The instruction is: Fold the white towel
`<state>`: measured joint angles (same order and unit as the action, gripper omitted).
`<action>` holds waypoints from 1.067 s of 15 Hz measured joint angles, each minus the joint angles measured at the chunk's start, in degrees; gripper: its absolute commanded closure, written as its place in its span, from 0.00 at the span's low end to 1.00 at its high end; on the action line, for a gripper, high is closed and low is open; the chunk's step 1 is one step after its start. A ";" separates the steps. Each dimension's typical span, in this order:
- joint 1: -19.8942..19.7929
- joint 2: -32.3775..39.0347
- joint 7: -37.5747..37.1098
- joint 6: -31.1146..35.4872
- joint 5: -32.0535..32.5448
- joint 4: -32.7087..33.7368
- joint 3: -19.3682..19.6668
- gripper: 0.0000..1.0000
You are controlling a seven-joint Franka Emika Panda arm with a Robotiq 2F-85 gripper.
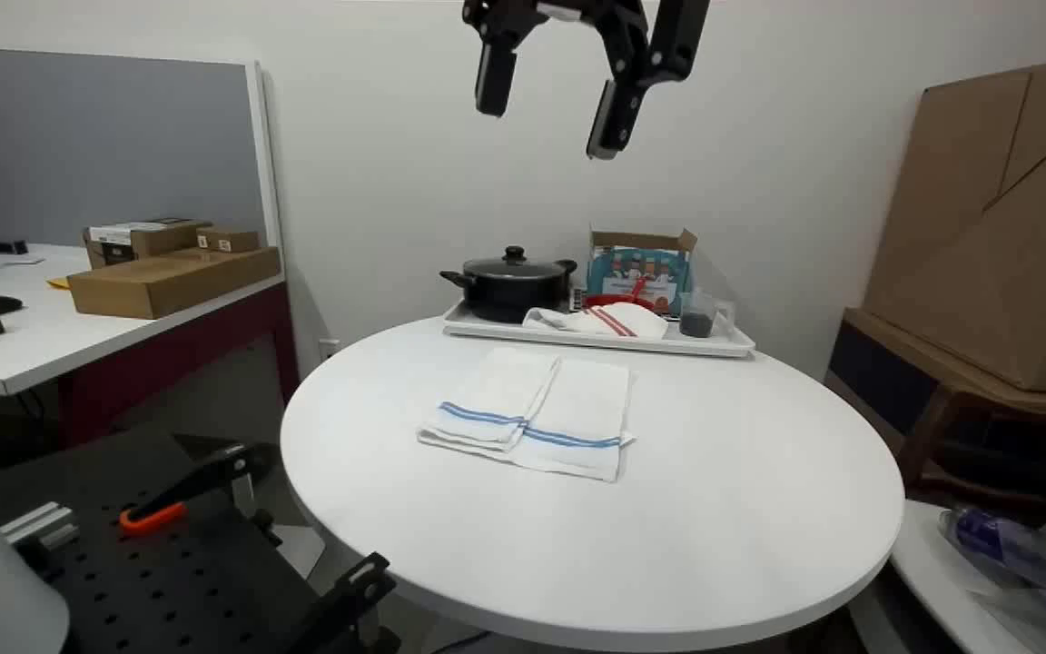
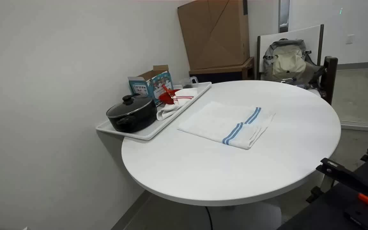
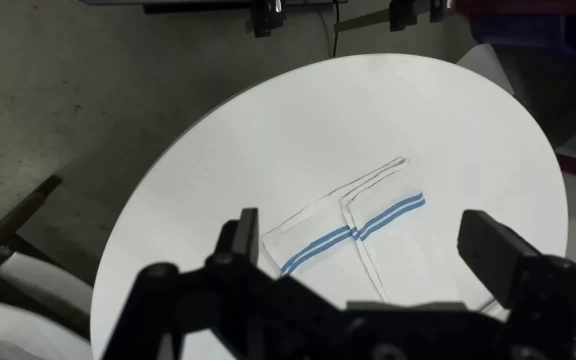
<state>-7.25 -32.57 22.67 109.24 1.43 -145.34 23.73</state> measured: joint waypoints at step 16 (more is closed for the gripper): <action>-0.60 7.60 -3.64 6.73 -5.66 3.84 -3.01 0.00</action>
<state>-7.85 -24.96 19.03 115.97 -4.23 -141.49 20.72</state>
